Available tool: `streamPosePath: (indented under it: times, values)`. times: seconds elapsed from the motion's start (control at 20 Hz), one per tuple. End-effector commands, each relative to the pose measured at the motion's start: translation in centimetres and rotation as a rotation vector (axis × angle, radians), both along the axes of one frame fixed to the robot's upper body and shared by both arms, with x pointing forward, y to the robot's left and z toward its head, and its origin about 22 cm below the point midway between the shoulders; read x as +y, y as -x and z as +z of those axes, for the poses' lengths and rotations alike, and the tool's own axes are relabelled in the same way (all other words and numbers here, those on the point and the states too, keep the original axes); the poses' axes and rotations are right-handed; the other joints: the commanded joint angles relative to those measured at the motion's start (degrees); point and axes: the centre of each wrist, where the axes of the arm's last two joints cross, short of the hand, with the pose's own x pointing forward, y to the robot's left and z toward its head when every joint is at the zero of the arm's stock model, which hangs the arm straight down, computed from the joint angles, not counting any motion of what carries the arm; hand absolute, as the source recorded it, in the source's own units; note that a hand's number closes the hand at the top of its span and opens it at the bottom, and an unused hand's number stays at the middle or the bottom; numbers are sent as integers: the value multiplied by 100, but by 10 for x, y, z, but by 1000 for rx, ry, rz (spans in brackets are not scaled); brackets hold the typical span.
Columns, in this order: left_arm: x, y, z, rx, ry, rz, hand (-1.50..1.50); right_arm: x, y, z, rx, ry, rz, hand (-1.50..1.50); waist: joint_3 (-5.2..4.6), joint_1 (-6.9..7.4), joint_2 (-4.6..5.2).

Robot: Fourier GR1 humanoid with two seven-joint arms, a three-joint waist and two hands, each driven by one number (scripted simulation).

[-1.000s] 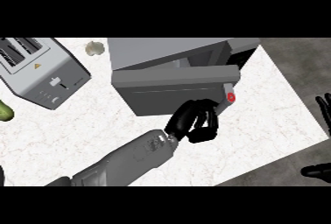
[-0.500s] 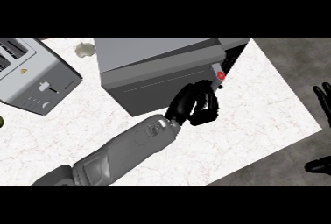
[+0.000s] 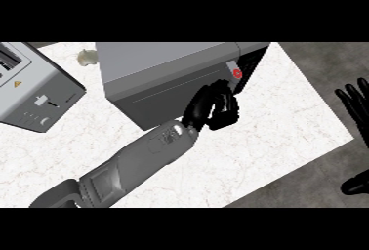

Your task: Pick up the milk, place it into the microwave and close the microwave

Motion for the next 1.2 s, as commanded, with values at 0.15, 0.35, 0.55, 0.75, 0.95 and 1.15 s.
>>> streamPosePath:
  times: [0.15,0.35,0.55,0.75,0.95,1.15]
  values:
    - [-26,-2,33,-105,52,-83,150,26,-12,35,-88,95,289,150,-3,-93,-70]
    - [-28,-4,38,-104,58,-70,150,45,-12,44,-102,125,384,150,12,-179,-95]
    - [-27,-3,33,-107,57,-58,150,53,-12,55,-118,147,426,150,16,-276,-71]
    - [-25,-6,33,-108,62,-25,150,64,-8,57,-115,146,462,150,20,-337,-74]
    - [-26,-4,33,-116,73,-18,150,73,-7,64,-135,148,489,150,19,-385,-84]
    - [-25,-3,29,-117,80,1,150,81,-1,62,-120,150,516,150,20,-438,-72]
